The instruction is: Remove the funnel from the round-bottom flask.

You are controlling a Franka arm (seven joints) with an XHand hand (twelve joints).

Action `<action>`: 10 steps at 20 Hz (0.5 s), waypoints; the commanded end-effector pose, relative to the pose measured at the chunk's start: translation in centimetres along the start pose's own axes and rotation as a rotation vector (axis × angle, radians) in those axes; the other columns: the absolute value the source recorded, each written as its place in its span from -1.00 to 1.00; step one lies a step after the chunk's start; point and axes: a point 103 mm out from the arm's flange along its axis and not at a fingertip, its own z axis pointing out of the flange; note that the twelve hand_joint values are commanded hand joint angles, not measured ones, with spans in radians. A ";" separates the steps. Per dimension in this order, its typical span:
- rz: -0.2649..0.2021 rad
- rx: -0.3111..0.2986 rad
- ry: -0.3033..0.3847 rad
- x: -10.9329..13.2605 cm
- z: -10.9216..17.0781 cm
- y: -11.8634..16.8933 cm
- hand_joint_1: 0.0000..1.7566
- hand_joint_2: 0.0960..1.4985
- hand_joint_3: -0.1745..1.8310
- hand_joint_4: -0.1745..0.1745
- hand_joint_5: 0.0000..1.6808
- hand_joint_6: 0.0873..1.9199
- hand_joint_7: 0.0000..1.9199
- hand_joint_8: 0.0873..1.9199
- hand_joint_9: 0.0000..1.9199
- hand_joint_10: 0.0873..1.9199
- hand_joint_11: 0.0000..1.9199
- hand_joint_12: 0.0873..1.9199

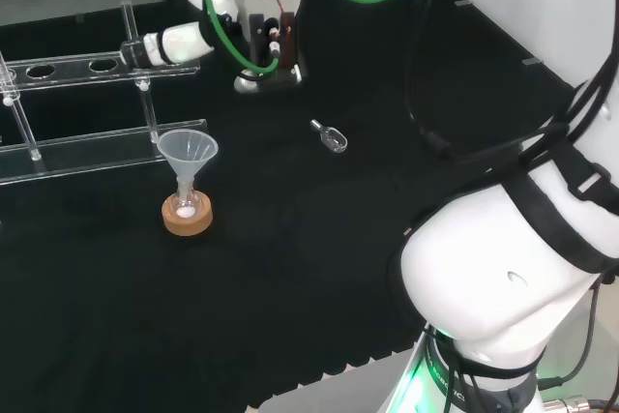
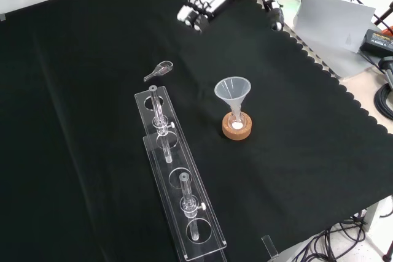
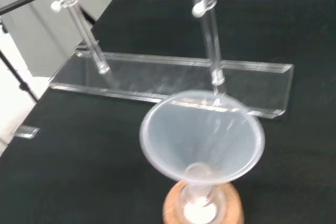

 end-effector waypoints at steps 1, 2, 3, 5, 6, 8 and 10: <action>-0.011 0.043 0.007 1.6 2.3 -0.2 -0.83 -0.32 -0.75 0.17 -1.00 -1.00 -1.00 -1.00 -1.00 -1.00 -1.00 -0.92; -0.004 0.042 0.021 1.6 2.8 -0.3 -0.82 -0.31 -0.75 0.17 -1.00 -1.00 -1.00 -1.00 -1.00 -1.00 -1.00 -0.93; -0.002 0.042 0.023 1.6 3.5 -0.4 -0.81 -0.30 -0.75 0.16 -1.00 -1.00 -1.00 -1.00 -1.00 -1.00 -1.00 -0.93; -0.006 0.045 0.007 1.7 4.7 -0.4 -0.79 -0.29 -0.75 0.14 -1.00 -1.00 -1.00 -1.00 -1.00 -1.00 -1.00 -0.93; -0.005 0.051 0.002 1.7 5.3 -0.4 -0.78 -0.28 -0.75 0.14 -1.00 -1.00 -1.00 -1.00 -1.00 -1.00 -1.00 -0.93; 0.013 0.056 0.007 1.3 6.3 -0.3 -0.77 -0.28 -0.75 0.13 -1.00 -1.00 -1.00 -1.00 -1.00 -1.00 -1.00 -0.93; 0.032 0.055 0.010 0.9 7.0 -0.1 -0.76 -0.28 -0.75 0.12 -1.00 -1.00 -1.00 -1.00 -1.00 -1.00 -1.00 -0.93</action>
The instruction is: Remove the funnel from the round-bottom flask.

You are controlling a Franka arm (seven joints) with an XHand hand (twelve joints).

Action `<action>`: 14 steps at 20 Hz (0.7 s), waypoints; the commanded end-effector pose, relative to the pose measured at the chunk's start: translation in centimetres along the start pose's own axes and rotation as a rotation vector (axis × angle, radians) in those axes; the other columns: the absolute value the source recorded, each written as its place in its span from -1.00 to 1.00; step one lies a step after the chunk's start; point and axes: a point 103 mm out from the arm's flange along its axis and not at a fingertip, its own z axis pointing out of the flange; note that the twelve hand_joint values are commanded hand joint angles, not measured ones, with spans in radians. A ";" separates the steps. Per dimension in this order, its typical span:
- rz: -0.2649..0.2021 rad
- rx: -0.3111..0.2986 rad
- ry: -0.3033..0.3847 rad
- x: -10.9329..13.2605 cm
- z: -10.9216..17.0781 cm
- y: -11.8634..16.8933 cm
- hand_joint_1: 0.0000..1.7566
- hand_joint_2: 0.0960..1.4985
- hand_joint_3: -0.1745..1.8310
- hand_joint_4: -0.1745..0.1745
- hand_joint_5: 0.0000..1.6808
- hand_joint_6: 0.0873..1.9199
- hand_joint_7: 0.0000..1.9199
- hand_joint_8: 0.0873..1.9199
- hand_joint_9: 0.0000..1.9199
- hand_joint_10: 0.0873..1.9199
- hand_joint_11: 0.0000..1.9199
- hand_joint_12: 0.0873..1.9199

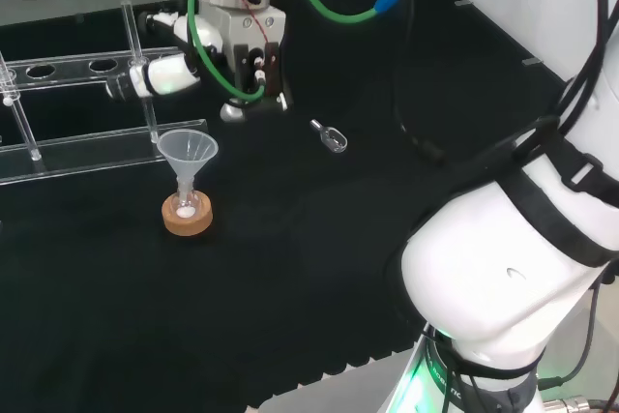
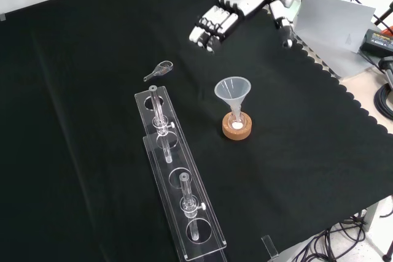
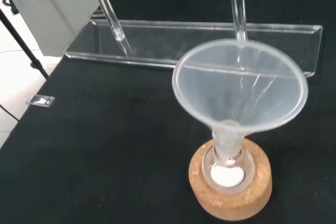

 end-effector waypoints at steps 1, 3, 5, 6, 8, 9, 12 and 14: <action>0.047 0.012 -0.004 -0.6 3.5 0.4 -0.76 -0.27 -0.75 0.12 -1.00 -1.00 -1.00 -1.00 -1.00 -1.00 -1.00 -0.92; 0.062 -0.011 -0.009 -0.6 4.5 0.7 -0.74 -0.26 -0.76 0.11 -1.00 -1.00 -1.00 -1.00 -1.00 -1.00 -1.00 -0.90; 0.073 -0.032 -0.003 -0.7 5.4 0.8 -0.72 -0.25 -0.76 0.09 -1.00 -1.00 -1.00 -1.00 -1.00 -1.00 -1.00 -0.88; 0.072 -0.035 -0.005 -0.7 5.8 0.9 -0.72 -0.24 -0.77 0.09 -1.00 -1.00 -1.00 -1.00 -1.00 -1.00 -1.00 -0.86; 0.072 -0.036 -0.009 -0.8 6.4 1.2 -0.71 -0.24 -0.77 0.07 -1.00 -1.00 -0.99 -1.00 -1.00 -1.00 -1.00 -0.85; 0.073 -0.031 -0.012 -0.8 6.7 1.3 -0.71 -0.24 -0.77 0.06 -1.00 -1.00 -0.99 -1.00 -1.00 -1.00 -1.00 -0.84; 0.067 -0.015 -0.019 -1.3 7.3 1.8 -0.69 -0.23 -0.78 0.05 -1.00 -1.00 -0.98 -1.00 -1.00 -1.00 -1.00 -0.82; 0.070 -0.006 -0.021 -1.8 7.6 2.2 -0.69 -0.23 -0.78 0.05 -1.00 -1.00 -0.98 -1.00 -1.00 -1.00 -1.00 -0.80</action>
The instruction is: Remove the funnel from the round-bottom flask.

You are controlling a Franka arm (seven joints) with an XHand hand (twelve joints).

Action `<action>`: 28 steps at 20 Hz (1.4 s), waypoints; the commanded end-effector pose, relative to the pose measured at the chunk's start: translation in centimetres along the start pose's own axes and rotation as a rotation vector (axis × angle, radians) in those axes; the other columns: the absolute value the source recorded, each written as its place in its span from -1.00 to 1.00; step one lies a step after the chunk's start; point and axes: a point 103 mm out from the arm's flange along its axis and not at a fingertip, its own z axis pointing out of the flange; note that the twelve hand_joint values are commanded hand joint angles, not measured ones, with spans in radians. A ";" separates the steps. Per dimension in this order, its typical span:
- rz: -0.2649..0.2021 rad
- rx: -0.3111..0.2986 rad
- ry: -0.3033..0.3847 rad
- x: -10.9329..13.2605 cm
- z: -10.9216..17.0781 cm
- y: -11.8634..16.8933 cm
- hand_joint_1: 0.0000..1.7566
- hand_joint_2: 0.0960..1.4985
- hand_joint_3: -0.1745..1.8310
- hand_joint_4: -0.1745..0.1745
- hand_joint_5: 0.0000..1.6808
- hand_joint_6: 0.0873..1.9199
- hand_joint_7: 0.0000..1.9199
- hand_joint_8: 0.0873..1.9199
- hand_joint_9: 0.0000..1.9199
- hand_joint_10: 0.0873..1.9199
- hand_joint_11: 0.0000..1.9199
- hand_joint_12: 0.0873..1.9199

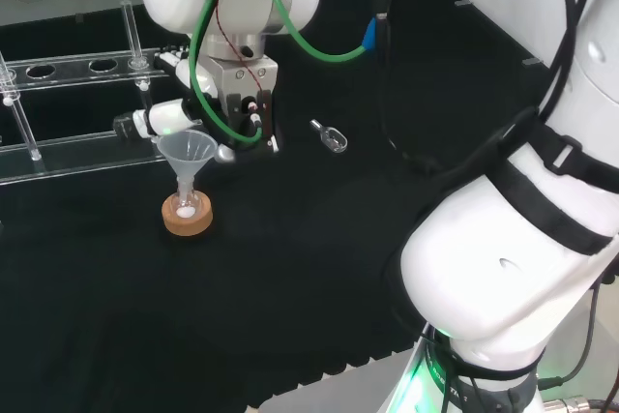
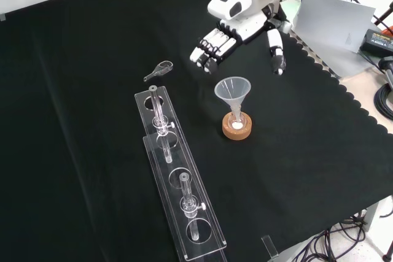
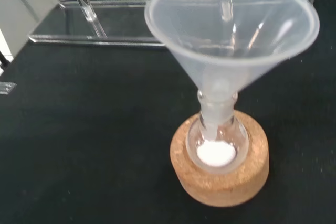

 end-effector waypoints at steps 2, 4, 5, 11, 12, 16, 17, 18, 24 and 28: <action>0.009 0.032 -0.013 -1.2 2.3 1.0 -0.68 -0.23 -0.78 0.05 -1.00 -1.00 -0.98 -1.00 -1.00 -1.00 -1.00 -0.79; 0.014 0.030 -0.020 -1.5 2.6 1.2 -0.68 -0.22 -0.79 0.05 -1.00 -1.00 -0.98 -1.00 -1.00 -1.00 -1.00 -0.75; 0.017 0.032 -0.025 -1.6 2.9 1.3 -0.67 -0.22 -0.79 0.05 -1.00 -1.00 -0.99 -1.00 -1.00 -1.00 -1.00 -0.74; 0.019 0.051 -0.029 -1.9 3.9 1.7 -0.64 -0.21 -0.80 0.04 -1.00 -1.00 -1.00 -1.00 -1.00 -1.00 -1.00 -0.68; 0.017 0.055 -0.030 -2.0 4.0 1.8 -0.63 -0.21 -0.80 0.04 -1.00 -1.00 -1.00 -1.00 -1.00 -1.00 -1.00 -0.68; 0.011 0.077 -0.025 -2.1 4.2 1.9 -0.63 -0.21 -0.80 0.03 -1.00 -1.00 -1.00 -1.00 -1.00 -1.00 -1.00 -0.67; 0.006 0.080 -0.024 -2.0 4.3 1.8 -0.63 -0.21 -0.80 0.03 -1.00 -1.00 -1.00 -1.00 -1.00 -1.00 -1.00 -0.67; 0.002 0.081 -0.022 -1.9 4.3 1.7 -0.62 -0.21 -0.80 0.02 -1.00 -1.00 -1.00 -1.00 -1.00 -1.00 -1.00 -0.66; -0.002 0.098 -0.021 -1.6 5.1 1.4 -0.62 -0.20 -0.80 0.01 -1.00 -1.00 -1.00 -1.00 -1.00 -1.00 -1.00 -0.61; 0.003 0.108 -0.012 -2.0 5.3 1.1 -0.61 -0.19 -0.80 0.00 -1.00 -1.00 -0.99 -1.00 -1.00 -1.00 -1.00 -0.60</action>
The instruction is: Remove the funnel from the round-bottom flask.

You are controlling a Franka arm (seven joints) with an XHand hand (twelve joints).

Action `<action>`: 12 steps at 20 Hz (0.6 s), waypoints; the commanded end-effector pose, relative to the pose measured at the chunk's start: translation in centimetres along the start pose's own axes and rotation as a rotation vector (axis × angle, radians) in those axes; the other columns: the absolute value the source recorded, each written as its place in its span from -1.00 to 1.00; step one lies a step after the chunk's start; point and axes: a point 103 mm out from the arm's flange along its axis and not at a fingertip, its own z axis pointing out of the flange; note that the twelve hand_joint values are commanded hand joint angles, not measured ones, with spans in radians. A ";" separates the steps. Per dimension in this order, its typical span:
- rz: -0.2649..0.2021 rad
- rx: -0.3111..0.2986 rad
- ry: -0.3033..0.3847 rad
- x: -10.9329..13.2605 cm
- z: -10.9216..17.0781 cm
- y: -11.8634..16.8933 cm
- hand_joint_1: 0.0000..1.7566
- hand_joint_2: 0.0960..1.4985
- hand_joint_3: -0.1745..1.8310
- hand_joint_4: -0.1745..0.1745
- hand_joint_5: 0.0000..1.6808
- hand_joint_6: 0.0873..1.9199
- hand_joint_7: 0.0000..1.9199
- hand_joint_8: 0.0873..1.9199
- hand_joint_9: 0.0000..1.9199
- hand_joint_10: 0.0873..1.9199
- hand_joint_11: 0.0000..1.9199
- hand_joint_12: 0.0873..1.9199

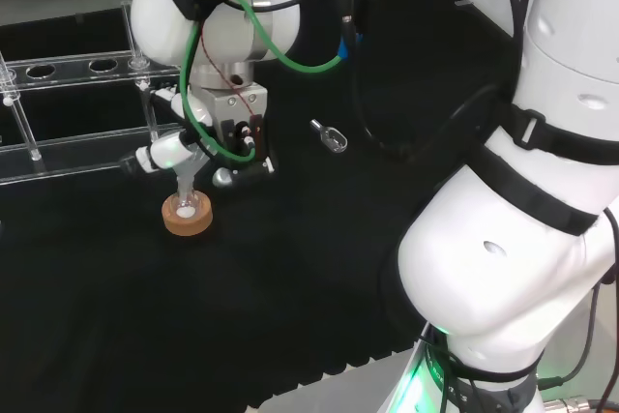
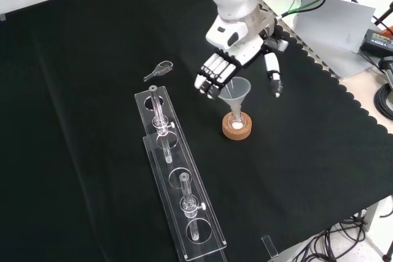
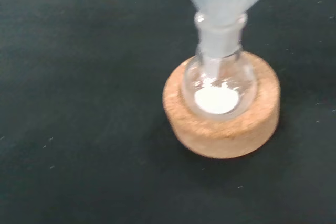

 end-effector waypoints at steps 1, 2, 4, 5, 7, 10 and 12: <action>0.046 0.021 0.018 -2.0 0.7 -0.2 -0.61 -0.19 -0.80 0.00 -1.00 -1.00 -0.99 -1.00 -1.00 -1.00 -1.00 -0.60; 0.048 0.023 0.017 -2.0 0.7 -0.2 -0.61 -0.19 -0.80 0.00 -1.00 -1.00 -0.99 -1.00 -1.00 -1.00 -1.00 -0.60; 0.053 0.022 0.010 -2.0 0.8 -0.1 -0.61 -0.19 -0.80 0.00 -1.00 -1.00 -0.98 -1.00 -1.00 -1.00 -1.00 -0.60; 0.056 0.021 0.009 -2.0 0.8 -0.1 -0.61 -0.19 -0.80 0.00 -1.00 -1.00 -0.98 -1.00 -1.00 -1.00 -1.00 -0.60; 0.062 0.021 0.009 -2.1 0.8 -0.1 -0.61 -0.19 -0.80 -0.01 -1.00 -1.00 -0.98 -1.00 -1.00 -1.00 -1.00 -0.59; 0.070 0.011 0.018 -2.9 0.5 0.2 -0.61 -0.18 -0.80 -0.01 -1.00 -1.00 -0.98 -1.00 -1.00 -1.00 -1.00 -0.59; 0.077 0.003 0.017 -3.5 0.2 0.3 -0.61 -0.18 -0.80 -0.01 -1.00 -1.00 -0.98 -1.00 -1.00 -1.00 -1.00 -0.59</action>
